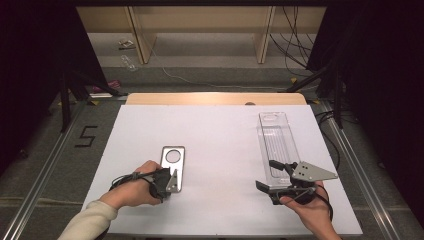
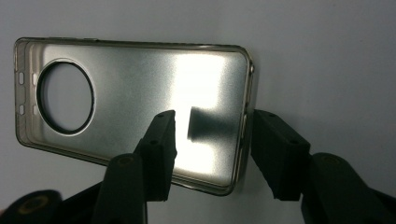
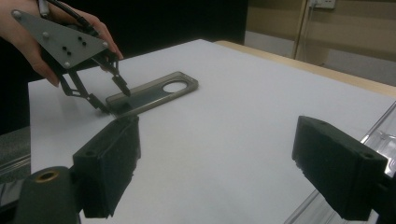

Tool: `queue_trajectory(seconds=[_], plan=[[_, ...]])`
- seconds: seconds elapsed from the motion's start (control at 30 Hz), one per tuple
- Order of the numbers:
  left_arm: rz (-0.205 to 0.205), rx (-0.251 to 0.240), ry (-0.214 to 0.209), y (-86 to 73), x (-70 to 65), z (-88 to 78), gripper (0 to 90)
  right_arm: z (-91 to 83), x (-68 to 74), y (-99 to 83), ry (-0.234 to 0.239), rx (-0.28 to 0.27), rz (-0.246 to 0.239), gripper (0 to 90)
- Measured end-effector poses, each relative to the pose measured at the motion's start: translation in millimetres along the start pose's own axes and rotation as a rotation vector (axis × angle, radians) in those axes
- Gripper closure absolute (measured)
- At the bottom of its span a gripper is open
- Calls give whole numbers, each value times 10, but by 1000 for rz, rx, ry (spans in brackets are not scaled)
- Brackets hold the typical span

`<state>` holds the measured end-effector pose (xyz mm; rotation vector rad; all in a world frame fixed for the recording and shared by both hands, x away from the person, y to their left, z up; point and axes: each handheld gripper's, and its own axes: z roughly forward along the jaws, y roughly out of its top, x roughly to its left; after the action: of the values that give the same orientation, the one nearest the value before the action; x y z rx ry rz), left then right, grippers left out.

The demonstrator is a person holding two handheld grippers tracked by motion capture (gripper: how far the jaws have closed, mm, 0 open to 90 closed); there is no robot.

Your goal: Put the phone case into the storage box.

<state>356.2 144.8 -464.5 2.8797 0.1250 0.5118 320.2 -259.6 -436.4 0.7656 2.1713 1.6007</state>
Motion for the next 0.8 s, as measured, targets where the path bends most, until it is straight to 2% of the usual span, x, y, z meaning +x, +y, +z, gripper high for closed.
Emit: queue_trajectory(seconds=[0.3,0.67,0.8], plan=[[26,11,-8,27,1,1,573,9,4,-2,4,1,-1,166],[18,10,-33,28,-22,7,661,10,3,-5,4,3,-1,166],[37,10,-31,34,-23,7,685,9,2,-5,2,5,1,166]])
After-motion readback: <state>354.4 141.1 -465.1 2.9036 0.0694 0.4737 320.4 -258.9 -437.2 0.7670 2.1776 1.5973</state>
